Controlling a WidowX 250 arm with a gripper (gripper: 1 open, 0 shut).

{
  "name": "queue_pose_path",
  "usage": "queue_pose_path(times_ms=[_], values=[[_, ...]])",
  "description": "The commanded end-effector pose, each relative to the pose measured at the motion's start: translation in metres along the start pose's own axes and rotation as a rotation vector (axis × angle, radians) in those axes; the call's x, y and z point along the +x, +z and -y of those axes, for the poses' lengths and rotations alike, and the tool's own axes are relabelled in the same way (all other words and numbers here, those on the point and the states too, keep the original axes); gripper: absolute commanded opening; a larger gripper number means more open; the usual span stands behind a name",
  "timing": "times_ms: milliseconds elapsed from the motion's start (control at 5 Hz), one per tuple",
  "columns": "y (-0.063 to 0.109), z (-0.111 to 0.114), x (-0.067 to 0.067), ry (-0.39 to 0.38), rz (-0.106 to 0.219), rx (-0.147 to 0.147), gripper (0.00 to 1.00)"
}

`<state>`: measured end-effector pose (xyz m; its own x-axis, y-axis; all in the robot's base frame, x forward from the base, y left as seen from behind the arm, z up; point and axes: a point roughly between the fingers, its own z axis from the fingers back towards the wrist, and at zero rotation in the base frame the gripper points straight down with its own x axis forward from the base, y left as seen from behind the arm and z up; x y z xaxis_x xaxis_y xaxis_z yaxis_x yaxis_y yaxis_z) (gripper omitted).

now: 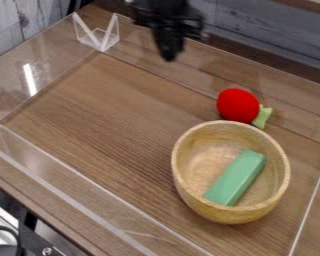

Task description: Move the red object to the left side of the table

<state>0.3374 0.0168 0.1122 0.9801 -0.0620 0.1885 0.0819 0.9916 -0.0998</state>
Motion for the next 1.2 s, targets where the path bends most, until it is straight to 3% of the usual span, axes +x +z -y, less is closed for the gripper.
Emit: queue_pose_path(times_ms=[0,200,400,800,1000], values=[[0.0,0.046,0.016,-0.088,0.028,-0.012,0.0],[0.004,-0.002,0.004,-0.018,0.033,0.015,0.0],[-0.009,0.038,0.019,-0.076,0.029,-0.003,0.0],[-0.02,0.05,0.027,-0.089,0.032,-0.003,0.0],[-0.004,0.043,0.025,-0.079,0.06,-0.007,0.0]])
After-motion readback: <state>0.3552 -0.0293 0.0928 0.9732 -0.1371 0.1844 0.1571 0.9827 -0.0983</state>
